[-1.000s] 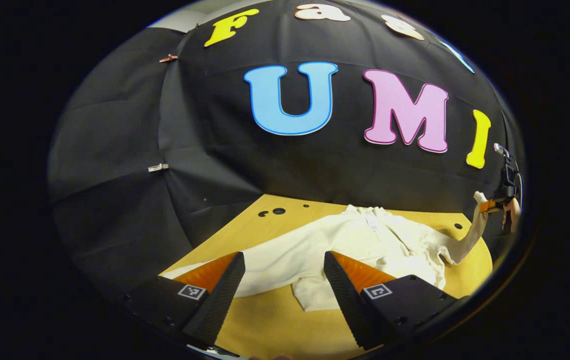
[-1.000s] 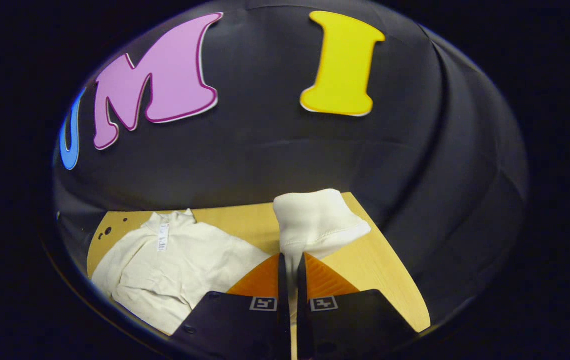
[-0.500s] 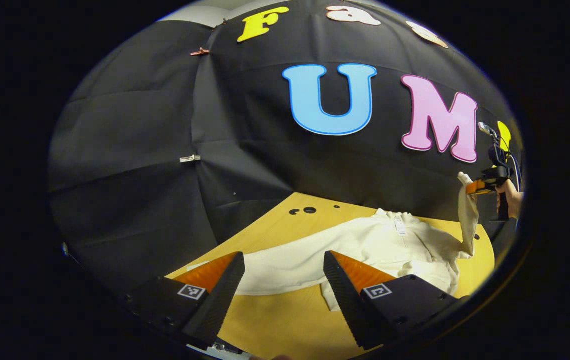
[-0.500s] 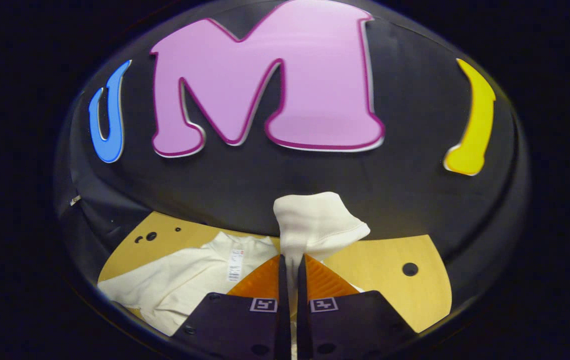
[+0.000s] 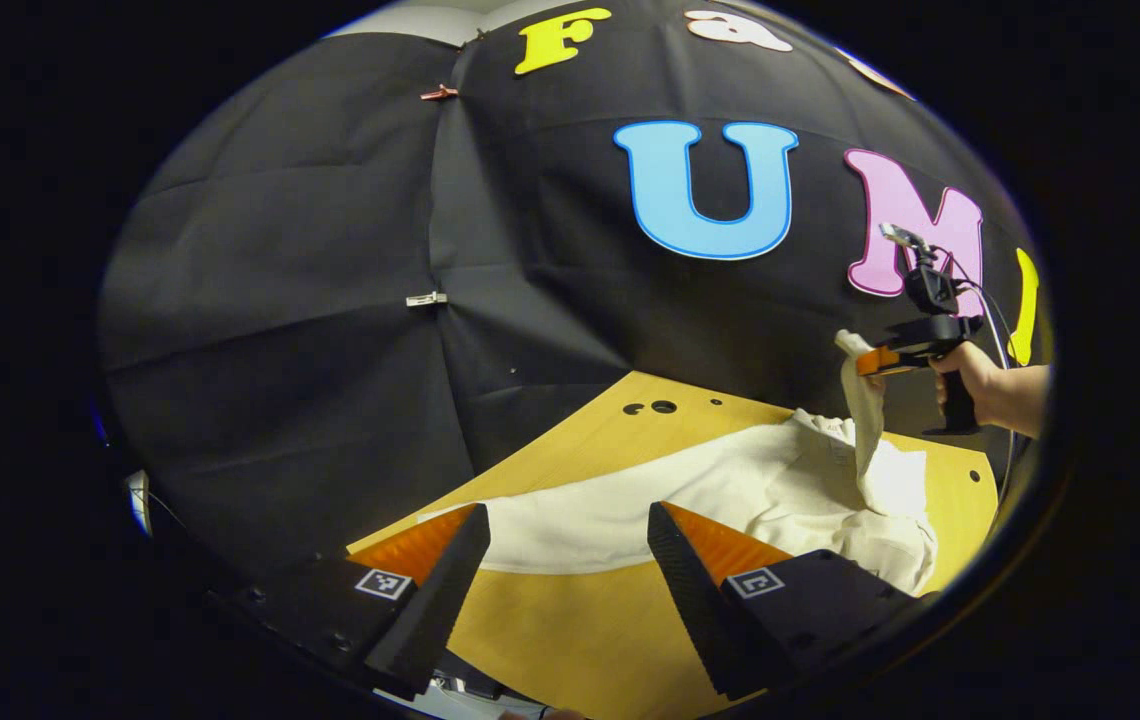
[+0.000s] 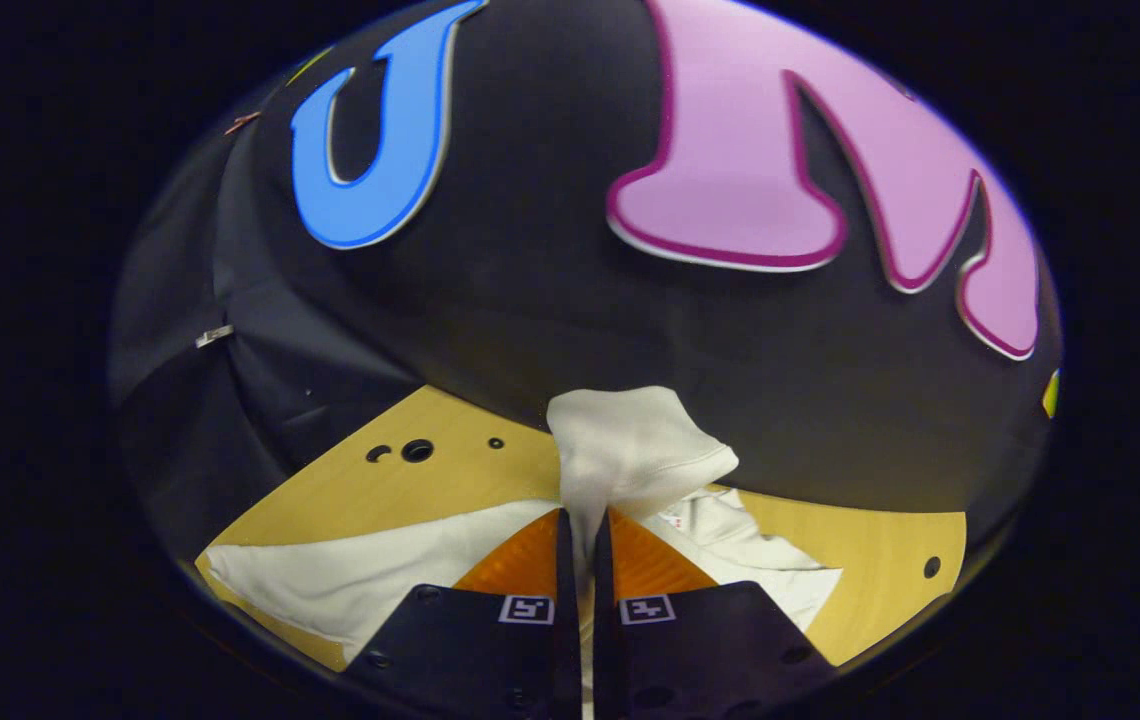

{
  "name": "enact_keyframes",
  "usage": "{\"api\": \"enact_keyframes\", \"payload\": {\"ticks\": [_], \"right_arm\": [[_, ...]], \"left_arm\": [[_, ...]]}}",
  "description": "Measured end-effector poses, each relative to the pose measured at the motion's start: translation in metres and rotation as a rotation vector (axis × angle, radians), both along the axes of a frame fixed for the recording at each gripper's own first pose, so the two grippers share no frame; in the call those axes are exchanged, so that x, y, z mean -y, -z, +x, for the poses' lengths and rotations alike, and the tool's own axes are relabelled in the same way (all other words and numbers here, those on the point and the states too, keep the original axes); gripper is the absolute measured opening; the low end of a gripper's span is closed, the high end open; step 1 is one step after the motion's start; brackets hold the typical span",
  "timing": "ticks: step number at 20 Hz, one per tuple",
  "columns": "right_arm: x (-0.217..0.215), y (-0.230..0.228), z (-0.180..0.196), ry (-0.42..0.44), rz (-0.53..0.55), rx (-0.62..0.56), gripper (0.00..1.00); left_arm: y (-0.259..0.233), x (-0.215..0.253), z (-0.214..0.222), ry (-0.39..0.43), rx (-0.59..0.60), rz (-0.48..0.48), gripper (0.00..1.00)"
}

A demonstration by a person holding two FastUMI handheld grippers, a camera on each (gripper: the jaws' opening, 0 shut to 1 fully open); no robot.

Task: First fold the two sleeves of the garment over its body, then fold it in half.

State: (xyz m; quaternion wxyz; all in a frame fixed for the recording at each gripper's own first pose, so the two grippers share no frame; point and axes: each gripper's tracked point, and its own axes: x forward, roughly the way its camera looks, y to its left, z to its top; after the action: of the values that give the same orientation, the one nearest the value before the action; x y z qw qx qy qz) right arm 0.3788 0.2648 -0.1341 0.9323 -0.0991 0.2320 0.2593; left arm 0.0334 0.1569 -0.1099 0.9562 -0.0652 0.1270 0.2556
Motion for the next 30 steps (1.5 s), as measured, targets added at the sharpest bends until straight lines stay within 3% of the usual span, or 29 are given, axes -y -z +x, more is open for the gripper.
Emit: {"api": "enact_keyframes", "payload": {"ticks": [5, 7, 8, 12, 18, 23, 30], "right_arm": [[-0.066, 0.038, -0.017, -0.078, -0.027, -0.038, 0.08], [-0.088, 0.051, -0.030, -0.103, 0.011, -0.086, 0.22], [-0.091, 0.052, -0.034, -0.107, 0.020, -0.100, 0.22], [-0.084, 0.059, -0.045, -0.093, 0.052, -0.101, 1.00], [0.024, 0.032, -0.026, 0.077, 0.073, -0.017, 0.98], [0.152, 0.013, -0.016, 0.305, 0.085, 0.007, 0.98], [0.321, -0.002, -0.045, 0.554, 0.055, 0.034, 0.98]], "left_arm": [[0.013, -0.006, -0.011, -0.025, -0.027, -0.007, 0.98], [0.014, -0.007, -0.012, -0.033, -0.029, -0.016, 0.98], [0.013, -0.007, -0.011, -0.036, -0.025, -0.021, 0.98], [0.013, -0.011, -0.005, -0.040, -0.018, -0.027, 0.99], [0.037, -0.058, 0.016, -0.101, -0.024, -0.059, 0.98], [0.086, -0.130, 0.026, -0.221, -0.072, -0.075, 0.99], [0.169, -0.195, 0.042, -0.264, -0.217, -0.159, 0.99]]}}
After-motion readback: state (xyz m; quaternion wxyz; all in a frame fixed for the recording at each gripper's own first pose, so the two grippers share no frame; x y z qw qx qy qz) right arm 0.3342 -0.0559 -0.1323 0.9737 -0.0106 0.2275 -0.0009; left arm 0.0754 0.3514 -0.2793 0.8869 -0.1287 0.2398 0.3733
